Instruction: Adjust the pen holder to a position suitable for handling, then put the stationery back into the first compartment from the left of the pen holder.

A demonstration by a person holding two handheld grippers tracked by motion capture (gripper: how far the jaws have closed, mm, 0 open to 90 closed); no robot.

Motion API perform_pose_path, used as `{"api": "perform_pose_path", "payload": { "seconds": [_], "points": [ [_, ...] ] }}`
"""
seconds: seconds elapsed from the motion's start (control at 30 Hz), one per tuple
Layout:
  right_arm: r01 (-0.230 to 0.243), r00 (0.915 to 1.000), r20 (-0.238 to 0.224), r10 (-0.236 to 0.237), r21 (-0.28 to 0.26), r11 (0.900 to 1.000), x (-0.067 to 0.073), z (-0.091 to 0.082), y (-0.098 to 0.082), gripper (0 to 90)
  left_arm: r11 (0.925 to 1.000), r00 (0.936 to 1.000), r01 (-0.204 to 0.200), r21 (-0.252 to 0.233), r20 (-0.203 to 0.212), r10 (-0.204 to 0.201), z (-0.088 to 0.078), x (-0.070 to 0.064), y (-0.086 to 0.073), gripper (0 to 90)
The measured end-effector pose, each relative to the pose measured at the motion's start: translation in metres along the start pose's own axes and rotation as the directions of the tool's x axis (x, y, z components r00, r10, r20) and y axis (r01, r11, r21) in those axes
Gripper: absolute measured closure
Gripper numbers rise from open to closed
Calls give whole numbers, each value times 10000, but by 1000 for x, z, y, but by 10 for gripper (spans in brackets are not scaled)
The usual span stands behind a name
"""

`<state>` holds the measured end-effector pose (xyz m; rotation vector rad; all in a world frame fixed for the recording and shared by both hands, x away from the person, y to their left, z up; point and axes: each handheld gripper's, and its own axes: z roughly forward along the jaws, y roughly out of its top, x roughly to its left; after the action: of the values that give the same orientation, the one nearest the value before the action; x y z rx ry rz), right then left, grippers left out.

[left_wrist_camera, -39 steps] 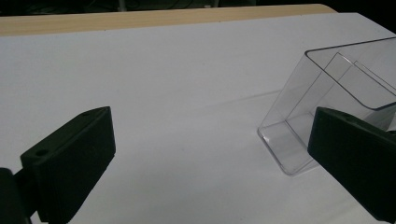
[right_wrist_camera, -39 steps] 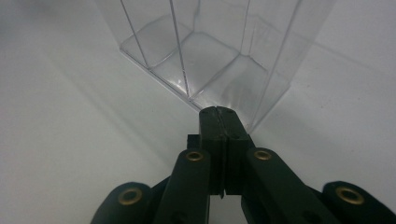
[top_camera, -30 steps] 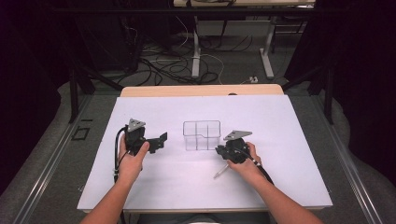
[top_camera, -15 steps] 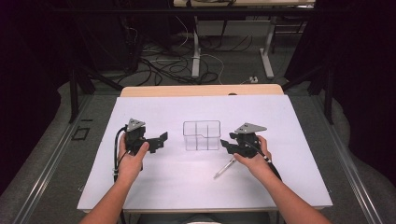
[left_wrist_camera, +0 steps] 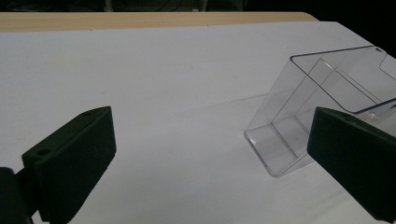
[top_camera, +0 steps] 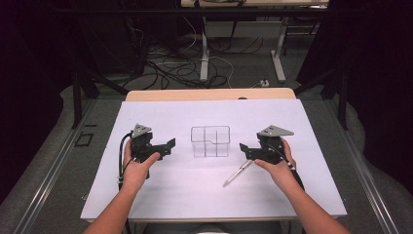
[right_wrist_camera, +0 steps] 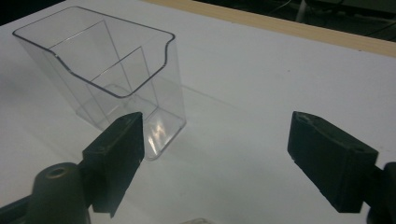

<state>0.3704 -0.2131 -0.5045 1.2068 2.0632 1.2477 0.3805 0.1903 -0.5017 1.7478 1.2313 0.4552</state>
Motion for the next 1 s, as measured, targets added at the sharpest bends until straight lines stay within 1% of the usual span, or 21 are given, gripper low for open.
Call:
{"api": "perform_pose_path", "payload": {
  "seconds": [0.1,0.13,0.2,0.27,0.3,0.33,0.4,0.47,0.5,0.53,0.6,0.63,0.7,0.73,0.8,0.83,0.9,1.0],
  "points": [
    [-122,9993,338,127,-156,9998,-6,-7,0,154,10000,9999,88,-13,76,-88,0,0,1,10],
    [-171,9990,408,179,-211,9996,-9,-10,0,151,10000,9999,64,1,118,-64,-1,0,2,8],
    [-260,9972,692,277,-253,9993,-13,-15,-1,147,10000,9998,-2,13,195,2,-1,-1,3,7],
    [-382,9957,828,410,-357,9986,-18,-19,-3,134,10000,9997,-36,-25,243,37,-1,-2,3,5],
    [-514,9943,914,548,-386,9979,-20,-22,-3,115,9999,9998,-71,-85,204,73,-1,-3,3,5],
    [-538,9932,1011,578,-423,9977,-23,-24,-4,98,9999,9997,-128,-104,220,130,-1,-3,3,5],
    [-700,9906,1145,745,-426,9966,-27,-28,-6,68,9998,9995,-196,-67,241,198,-2,-4,3,5],
    [-605,9881,1384,667,-485,9970,-32,-32,-8,34,9998,9995,-170,-107,275,173,-2,-5,3,6],
    [-705,9853,1525,767,-459,9965,-34,-34,-9,33,9996,9994,-214,-162,258,218,-2,-6,3,7],
    [-648,9838,1641,727,-533,9965,-37,-35,-11,29,9996,9992,-270,-105,281,273,-2,-6,3,9],
    [-649,9797,1852,761,-656,9957,-42,-36,-14,4,9992,9991,-342,-215,241,347,-1,-8,2,12],
    [-717,9761,2002,839,-675,9951,-44,-36,-16,0,9992,9992,-314,-231,253,320,-1,-8,2,18],
    [-871,9722,2104,1029,-829,9927,-47,-37,-17,0,9988,9986,-437,-199,303,442,0,-9,2,24],
    [-893,9721,2099,1043,-799,9928,-49,-38,-17,0,9987,9983,-480,-174,336,485,0,-9,2,24],
    [-844,9683,2286,1004,-789,9933,-52,-40,-19,0,9986,9982,-485,-215,345,492,1,-11,2,24],
    [-977,9677,2250,1138,-816,9919,-52,-41,-19,0,9984,9980,-503,-245,375,512,1,-12,1,24],
    [-1021,9654,2327,1178,-784,9917,-54,-41,-21,0,9980,9973,-594,-217,420,603,1,-14,1,24],
    [-927,9654,2373,1081,-753,9928,-57,-42,-22,0,9978,9964,-638,-160,550,645,0,-17,1,39]
  ]
}}
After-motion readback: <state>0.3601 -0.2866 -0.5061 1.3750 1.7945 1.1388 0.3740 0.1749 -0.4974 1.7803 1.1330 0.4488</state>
